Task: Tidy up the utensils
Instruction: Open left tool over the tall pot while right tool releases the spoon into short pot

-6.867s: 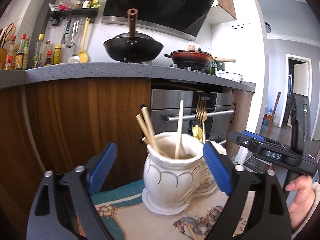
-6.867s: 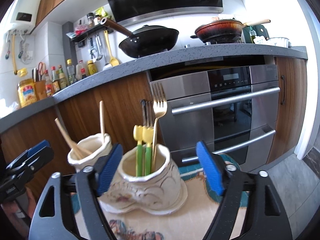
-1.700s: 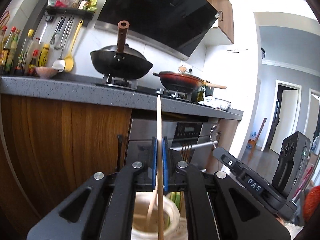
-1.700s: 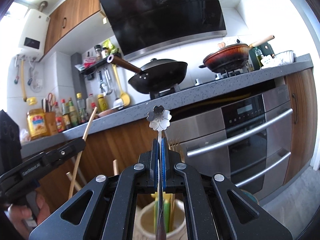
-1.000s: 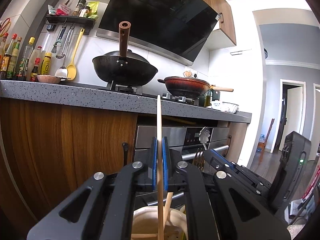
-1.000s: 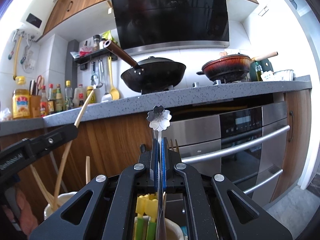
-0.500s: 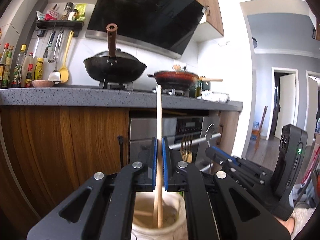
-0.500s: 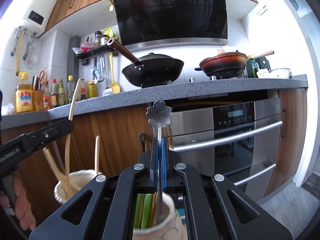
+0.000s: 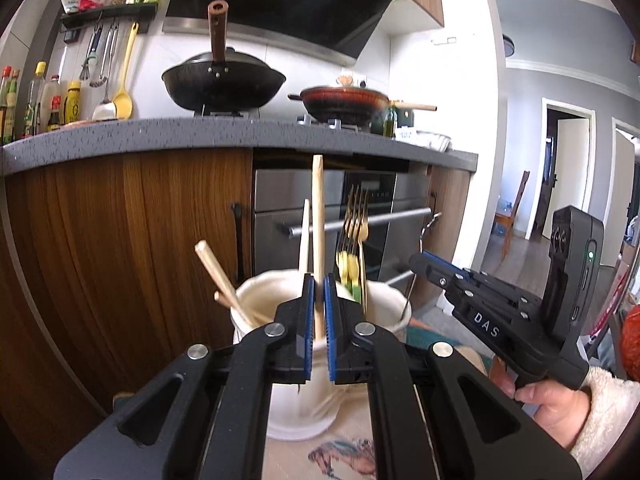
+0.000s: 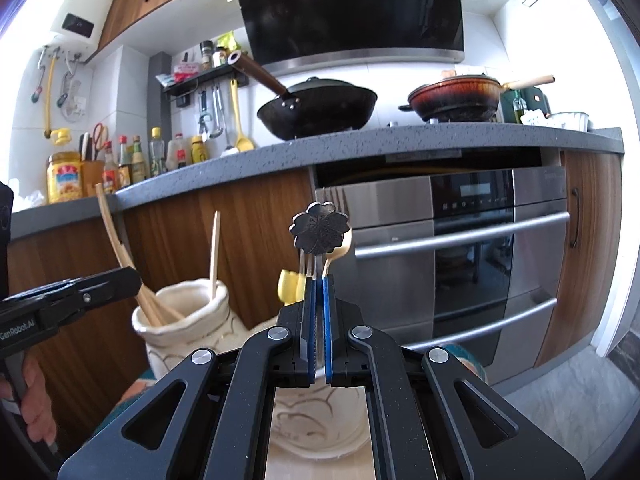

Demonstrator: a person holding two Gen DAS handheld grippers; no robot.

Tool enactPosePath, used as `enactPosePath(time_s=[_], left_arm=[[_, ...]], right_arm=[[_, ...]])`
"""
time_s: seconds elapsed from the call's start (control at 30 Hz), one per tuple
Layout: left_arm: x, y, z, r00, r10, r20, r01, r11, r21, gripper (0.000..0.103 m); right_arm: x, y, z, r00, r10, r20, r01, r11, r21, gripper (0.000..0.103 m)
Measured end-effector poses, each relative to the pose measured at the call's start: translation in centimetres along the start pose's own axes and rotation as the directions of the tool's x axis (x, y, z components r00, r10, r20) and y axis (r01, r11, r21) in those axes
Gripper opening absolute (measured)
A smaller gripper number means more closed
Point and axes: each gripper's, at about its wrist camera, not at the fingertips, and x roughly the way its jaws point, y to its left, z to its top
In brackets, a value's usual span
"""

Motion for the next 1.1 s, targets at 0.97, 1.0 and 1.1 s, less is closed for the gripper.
enactPosePath(time_s=[0.97,1.0,1.1], left_arm=[[-0.8,0.0,-1.5,1.0,0.005,-0.03,-0.005,1.0,0.01,0.043],[-1.1,-0.1,-1.6,1.0,0.007,-0.028,-0.007,1.0,0.014,0.044],[-2.1,-0.3,-2.1,1.0,0.016,-0.024,-0.016,1.0,0.025,0.051]], right_arm=[[-1.2,-1.1,-0.8,0.999,-0.034,-0.039,0.036,0.998,0.049,0.034],[-1.4,-1.1,-1.0,0.999,-0.033,-0.04,0.035,0.998,0.053,0.035],[-2.3,-1.1,-1.5,0.998,-0.032,-0.06,0.035,0.998,0.055,0.037]])
